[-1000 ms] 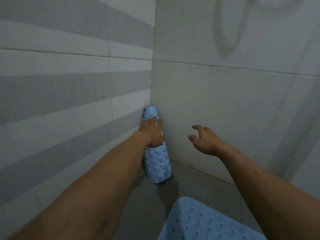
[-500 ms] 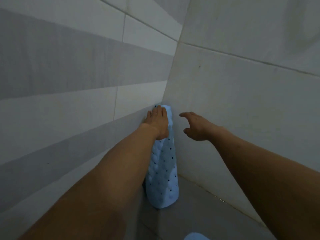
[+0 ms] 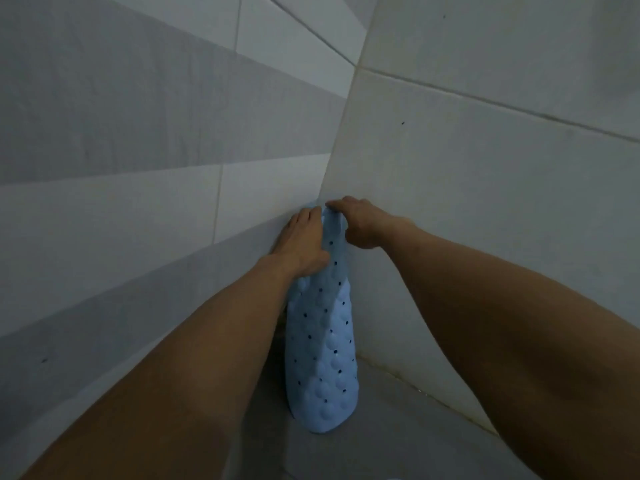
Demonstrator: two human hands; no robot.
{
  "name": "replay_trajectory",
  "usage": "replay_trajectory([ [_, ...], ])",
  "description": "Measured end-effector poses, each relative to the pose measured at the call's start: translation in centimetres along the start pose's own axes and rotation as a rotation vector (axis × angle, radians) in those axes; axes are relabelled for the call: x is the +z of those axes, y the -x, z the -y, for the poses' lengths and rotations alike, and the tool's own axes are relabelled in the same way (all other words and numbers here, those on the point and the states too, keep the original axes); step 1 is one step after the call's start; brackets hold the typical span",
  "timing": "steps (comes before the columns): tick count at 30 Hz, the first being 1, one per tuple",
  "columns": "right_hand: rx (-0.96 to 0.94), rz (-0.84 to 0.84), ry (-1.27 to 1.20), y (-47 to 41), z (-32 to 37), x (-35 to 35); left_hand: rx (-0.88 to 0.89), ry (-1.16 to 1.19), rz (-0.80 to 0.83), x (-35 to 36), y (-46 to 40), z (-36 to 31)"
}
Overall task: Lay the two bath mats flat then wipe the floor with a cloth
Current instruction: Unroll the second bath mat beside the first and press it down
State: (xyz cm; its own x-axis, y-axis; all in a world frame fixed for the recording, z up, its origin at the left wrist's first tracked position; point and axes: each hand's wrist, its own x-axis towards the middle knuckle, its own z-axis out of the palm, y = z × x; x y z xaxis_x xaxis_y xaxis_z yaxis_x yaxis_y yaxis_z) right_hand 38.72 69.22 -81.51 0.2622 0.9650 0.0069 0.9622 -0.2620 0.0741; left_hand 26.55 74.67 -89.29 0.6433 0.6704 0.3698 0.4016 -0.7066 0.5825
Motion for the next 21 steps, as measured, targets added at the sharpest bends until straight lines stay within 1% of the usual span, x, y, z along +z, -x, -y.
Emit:
replay_trajectory([
  [3,-0.018,-0.087,0.045,0.9,-1.0,-0.4,0.048,0.012,-0.056,-0.4,0.4,-0.8],
  [6,-0.045,-0.099,0.052,2.9,-2.0,-1.5,0.106,0.024,-0.073,-1.3,0.9,-2.4],
  [9,-0.051,-0.051,0.019,5.6,-3.1,-2.8,0.106,0.014,0.007,-2.1,1.5,-4.1],
  [12,-0.06,-0.024,-0.014,8.9,-4.0,-3.3,0.096,-0.106,0.101,-3.1,2.5,-6.3],
  [16,-0.105,-0.129,-0.026,13.4,-5.3,-3.3,0.081,-0.227,0.151,-3.8,4.3,-9.9],
  [18,-0.117,-0.192,-0.044,15.9,-6.3,-3.5,0.09,-0.239,0.127,-4.1,5.4,-12.0],
  [21,-0.101,-0.222,-0.066,19.5,-8.0,-4.7,0.105,-0.217,0.023,-4.8,6.9,-15.8],
])
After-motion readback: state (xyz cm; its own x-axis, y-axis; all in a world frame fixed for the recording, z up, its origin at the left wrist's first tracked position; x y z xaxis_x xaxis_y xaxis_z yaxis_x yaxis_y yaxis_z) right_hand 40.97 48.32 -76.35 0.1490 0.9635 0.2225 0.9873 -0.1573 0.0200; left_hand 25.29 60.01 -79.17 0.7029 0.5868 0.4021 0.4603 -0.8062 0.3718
